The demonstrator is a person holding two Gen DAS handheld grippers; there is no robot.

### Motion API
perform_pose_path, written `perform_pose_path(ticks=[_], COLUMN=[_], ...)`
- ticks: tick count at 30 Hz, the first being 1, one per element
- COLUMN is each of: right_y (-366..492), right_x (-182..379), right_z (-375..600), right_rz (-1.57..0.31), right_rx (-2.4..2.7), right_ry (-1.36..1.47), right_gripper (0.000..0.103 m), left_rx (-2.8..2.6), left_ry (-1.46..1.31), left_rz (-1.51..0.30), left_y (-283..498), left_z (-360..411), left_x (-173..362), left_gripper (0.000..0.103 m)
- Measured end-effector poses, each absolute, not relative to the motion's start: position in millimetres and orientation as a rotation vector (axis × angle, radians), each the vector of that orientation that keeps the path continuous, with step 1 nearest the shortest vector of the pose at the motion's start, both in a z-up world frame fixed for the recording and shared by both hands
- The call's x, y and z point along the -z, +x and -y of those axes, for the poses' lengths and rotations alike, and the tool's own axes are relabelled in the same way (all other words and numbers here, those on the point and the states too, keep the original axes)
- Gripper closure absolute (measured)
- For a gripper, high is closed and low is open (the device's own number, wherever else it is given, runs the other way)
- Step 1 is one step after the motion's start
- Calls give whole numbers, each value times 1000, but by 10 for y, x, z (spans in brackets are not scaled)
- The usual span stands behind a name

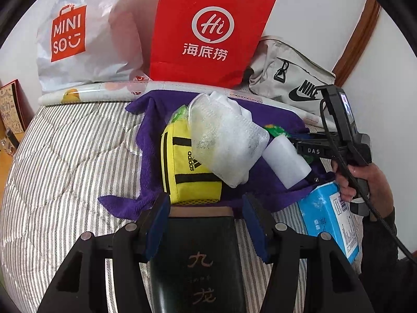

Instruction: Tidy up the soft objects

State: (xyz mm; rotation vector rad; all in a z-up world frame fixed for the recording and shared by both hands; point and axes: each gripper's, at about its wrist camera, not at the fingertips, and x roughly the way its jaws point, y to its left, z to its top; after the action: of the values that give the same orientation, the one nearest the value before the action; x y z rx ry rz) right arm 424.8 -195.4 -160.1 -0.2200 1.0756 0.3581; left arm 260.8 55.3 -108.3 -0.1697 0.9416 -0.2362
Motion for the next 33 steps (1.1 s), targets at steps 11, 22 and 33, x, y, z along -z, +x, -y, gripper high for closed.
perform_pose_path(ticks=[11, 22, 33], right_y=[3856, 2706, 1659], right_x=[1138, 367, 248], right_z=[2101, 2018, 1955], right_rz=[-1005, -815, -800], right_rx=[-289, -243, -211], right_ry=[-175, -190, -142], right_gripper=[61, 26, 23], left_rx=[189, 177, 121], left_ry=[-148, -89, -25], left_rz=[-980, -899, -810], left_y=[2450, 1870, 1265], left_z=[-530, -386, -173], left_x=[984, 584, 297], left_gripper=[48, 35, 18])
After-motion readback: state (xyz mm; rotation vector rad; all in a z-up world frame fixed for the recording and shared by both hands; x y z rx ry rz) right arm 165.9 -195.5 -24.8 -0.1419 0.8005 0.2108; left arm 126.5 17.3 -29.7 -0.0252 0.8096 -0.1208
